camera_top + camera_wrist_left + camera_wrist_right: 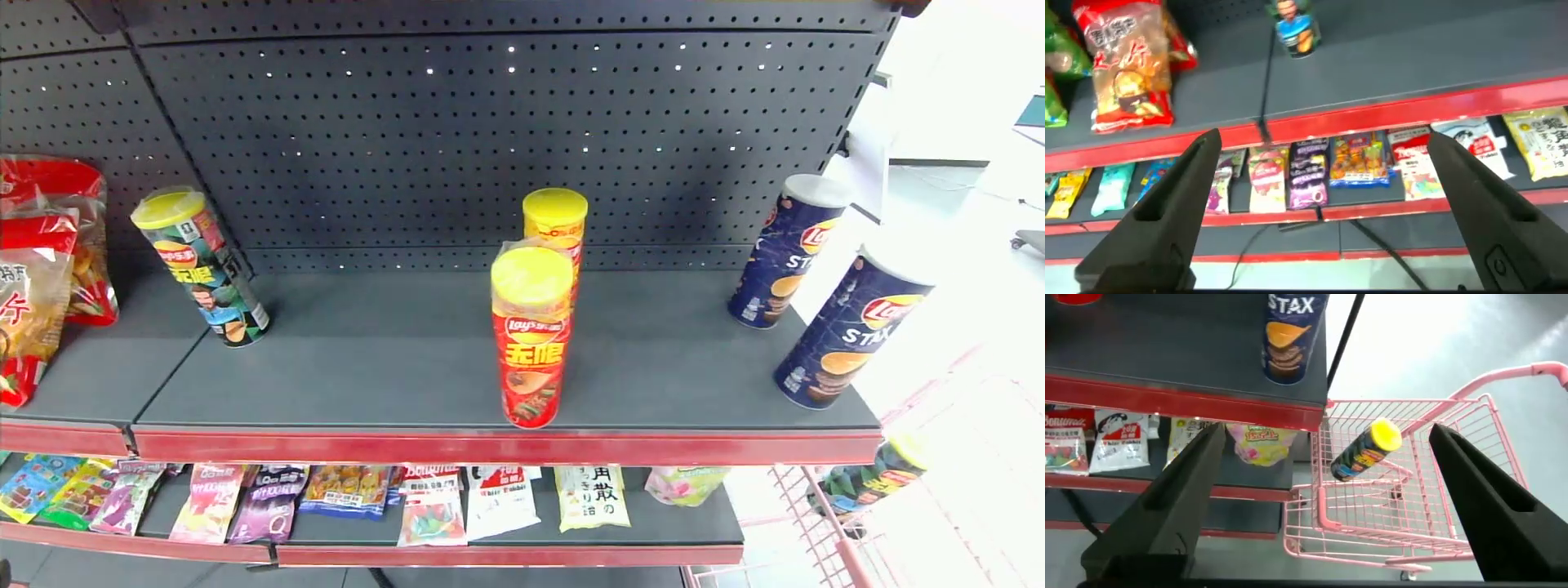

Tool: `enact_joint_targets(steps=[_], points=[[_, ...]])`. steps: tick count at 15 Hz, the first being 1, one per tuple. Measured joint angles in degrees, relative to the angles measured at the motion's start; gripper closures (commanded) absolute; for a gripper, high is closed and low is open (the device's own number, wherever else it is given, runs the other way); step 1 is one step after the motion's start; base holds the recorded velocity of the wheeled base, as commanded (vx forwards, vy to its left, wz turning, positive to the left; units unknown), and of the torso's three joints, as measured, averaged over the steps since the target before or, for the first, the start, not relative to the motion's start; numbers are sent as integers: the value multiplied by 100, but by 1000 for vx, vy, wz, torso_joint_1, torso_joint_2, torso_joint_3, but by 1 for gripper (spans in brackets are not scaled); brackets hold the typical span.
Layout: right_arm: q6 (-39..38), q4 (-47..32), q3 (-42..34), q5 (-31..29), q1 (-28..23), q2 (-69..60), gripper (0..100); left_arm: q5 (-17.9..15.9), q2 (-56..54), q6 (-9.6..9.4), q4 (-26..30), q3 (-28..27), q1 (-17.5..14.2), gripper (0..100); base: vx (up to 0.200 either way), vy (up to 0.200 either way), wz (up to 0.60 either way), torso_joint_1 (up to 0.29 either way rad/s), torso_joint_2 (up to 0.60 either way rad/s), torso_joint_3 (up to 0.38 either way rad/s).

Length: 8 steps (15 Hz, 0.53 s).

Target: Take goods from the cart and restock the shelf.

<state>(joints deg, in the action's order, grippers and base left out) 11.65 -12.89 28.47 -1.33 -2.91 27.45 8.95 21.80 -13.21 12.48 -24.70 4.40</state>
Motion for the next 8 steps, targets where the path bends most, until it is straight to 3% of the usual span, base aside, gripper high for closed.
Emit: enact_joint_targets(steps=[1, 4, 8], points=[[0, 2, -5, 2, 2, 0, 0, 0, -27, -33, 0, 17, 0, 0, 0, -200, 0, -2, 7, 7], [0, 0, -72, 7, 7, 9, 0, 7, -101, -249, 5, 32, -11, 0, 0, 0, 0, 0, 0, 0], [0, 6, -112, 11, 2, 18, 0, 7, -113, -339, 10, 39, -9, 0, -200, 0, 0, 2, 10, 4]])
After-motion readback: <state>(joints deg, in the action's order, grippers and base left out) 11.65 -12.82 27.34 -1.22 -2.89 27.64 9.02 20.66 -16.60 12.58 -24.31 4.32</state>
